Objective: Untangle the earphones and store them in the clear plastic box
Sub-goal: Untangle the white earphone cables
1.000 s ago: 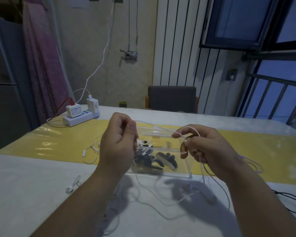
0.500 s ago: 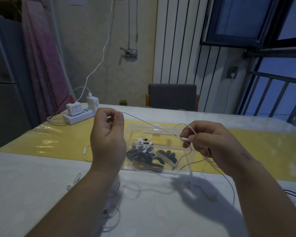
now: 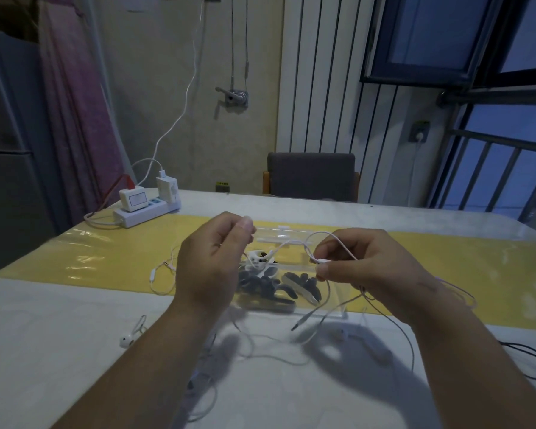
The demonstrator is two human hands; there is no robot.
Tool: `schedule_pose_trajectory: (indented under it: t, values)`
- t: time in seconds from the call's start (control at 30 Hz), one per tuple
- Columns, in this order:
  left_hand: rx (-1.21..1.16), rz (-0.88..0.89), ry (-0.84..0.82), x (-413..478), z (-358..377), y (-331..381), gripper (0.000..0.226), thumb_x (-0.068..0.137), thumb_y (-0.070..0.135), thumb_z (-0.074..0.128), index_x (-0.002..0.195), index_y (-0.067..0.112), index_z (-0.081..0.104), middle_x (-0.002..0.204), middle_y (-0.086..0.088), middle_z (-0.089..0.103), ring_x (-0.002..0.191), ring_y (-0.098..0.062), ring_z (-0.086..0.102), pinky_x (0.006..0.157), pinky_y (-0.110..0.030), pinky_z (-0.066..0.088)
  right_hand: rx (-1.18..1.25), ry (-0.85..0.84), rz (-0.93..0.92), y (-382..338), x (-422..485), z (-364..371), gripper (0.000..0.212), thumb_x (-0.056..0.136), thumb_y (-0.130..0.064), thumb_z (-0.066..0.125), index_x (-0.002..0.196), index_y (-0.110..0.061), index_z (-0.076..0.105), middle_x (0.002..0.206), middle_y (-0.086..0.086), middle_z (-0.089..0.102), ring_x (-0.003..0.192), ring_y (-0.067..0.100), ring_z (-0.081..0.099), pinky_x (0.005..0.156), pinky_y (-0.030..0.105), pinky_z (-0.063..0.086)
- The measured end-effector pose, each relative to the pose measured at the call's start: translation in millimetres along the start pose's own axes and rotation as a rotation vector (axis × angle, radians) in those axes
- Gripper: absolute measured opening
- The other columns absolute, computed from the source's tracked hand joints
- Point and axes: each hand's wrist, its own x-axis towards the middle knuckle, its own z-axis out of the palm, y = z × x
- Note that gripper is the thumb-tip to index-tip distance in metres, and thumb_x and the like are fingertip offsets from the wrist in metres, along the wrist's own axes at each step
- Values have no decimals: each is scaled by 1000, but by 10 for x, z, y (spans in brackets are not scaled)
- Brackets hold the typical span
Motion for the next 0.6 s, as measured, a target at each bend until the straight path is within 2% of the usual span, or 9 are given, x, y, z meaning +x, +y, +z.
schedule_pose_trajectory:
  t: [0.07, 0.17, 0.27, 0.33, 0.4, 0.47, 0.53, 0.6]
  values:
    - [63, 21, -19, -8, 8, 9, 43, 84, 55, 43, 75, 22, 70, 72, 6, 68, 75, -14, 63, 70, -43, 51, -30, 10, 2, 25, 12, 10, 8, 77, 17, 66, 80, 10, 64, 58, 7, 56, 40, -1, 47, 43, 8, 36]
    - [99, 58, -101, -21, 16, 40, 43, 84, 57, 46, 76, 22, 71, 76, 6, 70, 78, -12, 64, 71, -41, 50, -88, 18, -1, 73, 38, 27, 8, 75, 10, 73, 79, 8, 66, 64, 10, 58, 54, 9, 53, 54, 16, 42]
    - [72, 78, -232, -51, 43, 77, 23, 81, 51, 58, 85, 33, 72, 82, 19, 70, 79, -5, 64, 69, -22, 49, -125, 6, 13, 110, 62, 35, 16, 67, 0, 82, 76, -2, 69, 71, 14, 59, 66, 20, 55, 64, 30, 46]
    - [74, 104, -279, -70, 76, 77, 12, 81, 39, 67, 86, 29, 73, 78, 20, 69, 72, -2, 62, 65, -14, 45, -147, -8, 16, 118, 64, 45, 19, 62, -11, 81, 76, -5, 70, 71, 14, 60, 66, 21, 55, 65, 33, 45]
    - [109, 135, -295, -84, 99, 75, 7, 83, 28, 65, 82, 24, 72, 73, 16, 67, 65, -3, 59, 61, -15, 42, -137, -25, 2, 119, 61, 45, 17, 65, -11, 81, 77, -6, 70, 71, 14, 62, 63, 17, 55, 63, 29, 45]
    - [111, 117, -273, -84, 102, 72, 9, 88, 21, 62, 80, 21, 67, 65, 16, 60, 61, -4, 52, 57, -15, 39, -79, -19, -3, 80, 37, 50, 13, 81, -13, 74, 78, -2, 68, 70, 10, 65, 52, 10, 47, 52, 18, 39]
    - [73, 62, -237, -66, 85, 67, 14, 92, 16, 61, 79, 20, 64, 60, 15, 54, 57, -4, 46, 53, -16, 36, -50, 29, 12, 63, 26, 37, 29, 95, -20, 56, 80, 3, 65, 64, 2, 64, 49, 11, 35, 44, 16, 30]
    - [34, 35, -212, -49, 68, 73, 14, 92, 19, 61, 78, 18, 63, 60, 9, 52, 57, -5, 45, 53, -17, 36, -47, 54, 31, 48, 27, 31, 34, 98, -18, 50, 80, 8, 63, 64, 4, 65, 50, 12, 33, 43, 16, 29]
